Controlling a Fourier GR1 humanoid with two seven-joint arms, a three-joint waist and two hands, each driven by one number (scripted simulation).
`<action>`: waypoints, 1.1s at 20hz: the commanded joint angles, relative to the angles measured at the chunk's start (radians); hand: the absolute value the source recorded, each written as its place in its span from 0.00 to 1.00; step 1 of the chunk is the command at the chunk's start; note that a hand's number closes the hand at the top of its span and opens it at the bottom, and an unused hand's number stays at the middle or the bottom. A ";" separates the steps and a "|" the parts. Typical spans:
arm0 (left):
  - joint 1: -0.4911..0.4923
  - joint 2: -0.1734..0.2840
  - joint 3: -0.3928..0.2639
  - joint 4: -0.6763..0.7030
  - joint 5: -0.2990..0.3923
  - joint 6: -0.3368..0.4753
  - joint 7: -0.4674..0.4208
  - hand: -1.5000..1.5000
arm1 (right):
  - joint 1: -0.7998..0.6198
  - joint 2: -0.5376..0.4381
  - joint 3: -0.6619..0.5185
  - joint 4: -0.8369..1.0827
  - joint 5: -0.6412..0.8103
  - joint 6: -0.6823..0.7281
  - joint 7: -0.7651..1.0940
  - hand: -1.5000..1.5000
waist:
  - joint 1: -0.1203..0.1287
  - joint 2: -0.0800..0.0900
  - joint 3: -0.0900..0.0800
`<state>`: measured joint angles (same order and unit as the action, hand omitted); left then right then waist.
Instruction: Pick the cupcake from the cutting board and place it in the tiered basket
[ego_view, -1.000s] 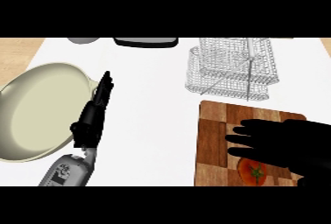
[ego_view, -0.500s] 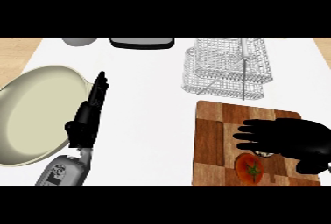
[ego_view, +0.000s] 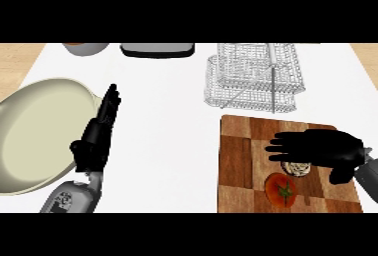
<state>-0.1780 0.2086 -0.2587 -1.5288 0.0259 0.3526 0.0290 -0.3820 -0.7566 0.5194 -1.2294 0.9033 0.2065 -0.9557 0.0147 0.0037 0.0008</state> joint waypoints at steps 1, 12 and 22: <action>0.050 0.026 0.017 -0.046 0.003 -0.039 -0.015 0.50 | -0.064 0.084 -0.003 0.131 0.016 0.017 -0.111 0.00 | 0.003 -0.001 0.000; -0.035 -0.035 0.053 0.033 -0.042 -0.023 0.010 0.50 | 0.018 0.176 -0.051 0.137 0.049 -0.245 -0.149 1.00 | -0.016 -0.002 0.000; 0.016 -0.022 0.057 0.007 -0.039 -0.023 0.019 0.50 | -0.021 0.329 -0.192 0.272 0.165 -0.055 0.728 1.00 | -0.063 -0.023 -0.016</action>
<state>-0.1624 0.1817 -0.2097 -1.5267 -0.0110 0.3236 0.0417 -0.4135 -0.4810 0.3775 -1.0152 1.0291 0.1196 -0.5144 -0.0277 -0.0196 -0.0208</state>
